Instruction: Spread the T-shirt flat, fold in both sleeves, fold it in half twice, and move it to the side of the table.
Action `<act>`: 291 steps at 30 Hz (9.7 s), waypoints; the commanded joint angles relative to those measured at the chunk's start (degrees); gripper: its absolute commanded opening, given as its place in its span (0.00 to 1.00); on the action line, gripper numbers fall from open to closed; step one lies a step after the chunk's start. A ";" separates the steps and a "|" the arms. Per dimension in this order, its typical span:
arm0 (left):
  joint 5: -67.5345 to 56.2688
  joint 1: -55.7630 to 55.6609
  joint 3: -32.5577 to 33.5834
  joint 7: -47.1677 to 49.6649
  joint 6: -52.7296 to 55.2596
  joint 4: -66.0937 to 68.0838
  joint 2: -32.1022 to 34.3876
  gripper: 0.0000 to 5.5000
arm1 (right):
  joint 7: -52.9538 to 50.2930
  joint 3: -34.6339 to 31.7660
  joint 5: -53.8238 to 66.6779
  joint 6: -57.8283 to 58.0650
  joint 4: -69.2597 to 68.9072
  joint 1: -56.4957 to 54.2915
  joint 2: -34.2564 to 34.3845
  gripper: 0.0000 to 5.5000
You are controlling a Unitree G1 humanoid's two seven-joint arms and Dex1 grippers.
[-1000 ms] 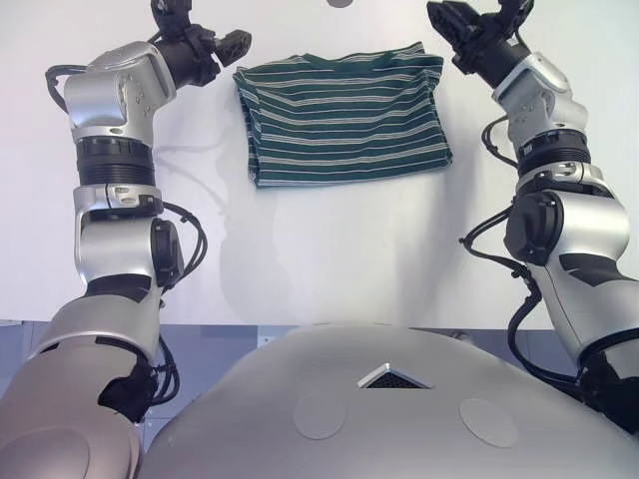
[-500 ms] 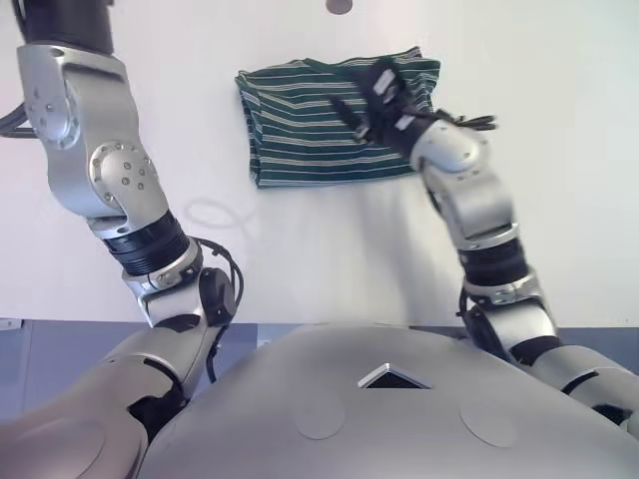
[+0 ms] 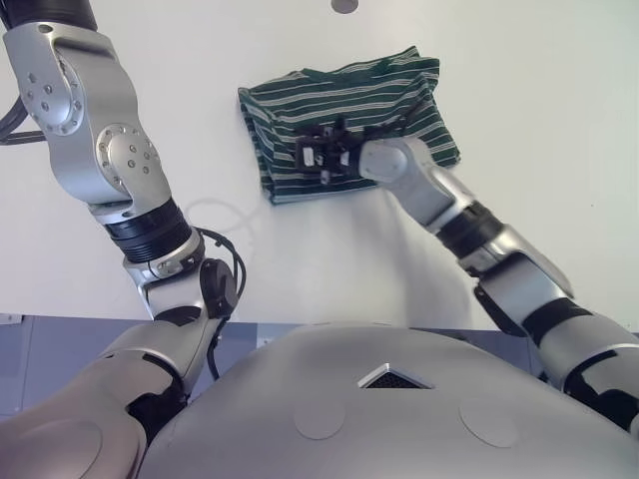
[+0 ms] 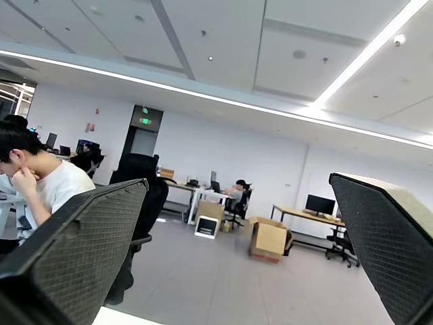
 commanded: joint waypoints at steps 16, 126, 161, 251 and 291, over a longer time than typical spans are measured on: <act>3.00 16.93 -24.44 -24.37 3.80 -10.04 12.68 0.90 | 10.86 -8.75 -2.03 -63.52 -2.31 3.92 -39.67 0.35; 64.62 25.38 -53.09 -28.96 -69.48 38.03 37.65 0.31 | 3.71 -23.83 9.93 -47.57 -13.17 42.86 -38.10 0.31; -5.89 23.35 -51.27 -80.61 -12.96 -8.14 59.99 0.01 | 36.83 -25.57 54.46 18.45 -49.20 37.92 -48.04 0.03; 7.07 -22.21 -7.56 15.46 -7.89 94.30 11.39 0.78 | -29.17 -56.02 31.77 4.49 3.04 12.86 7.18 0.48; 18.82 9.23 -27.08 -8.14 -24.03 30.16 -2.09 0.78 | -33.19 -42.65 17.48 -13.92 8.29 10.18 14.76 0.48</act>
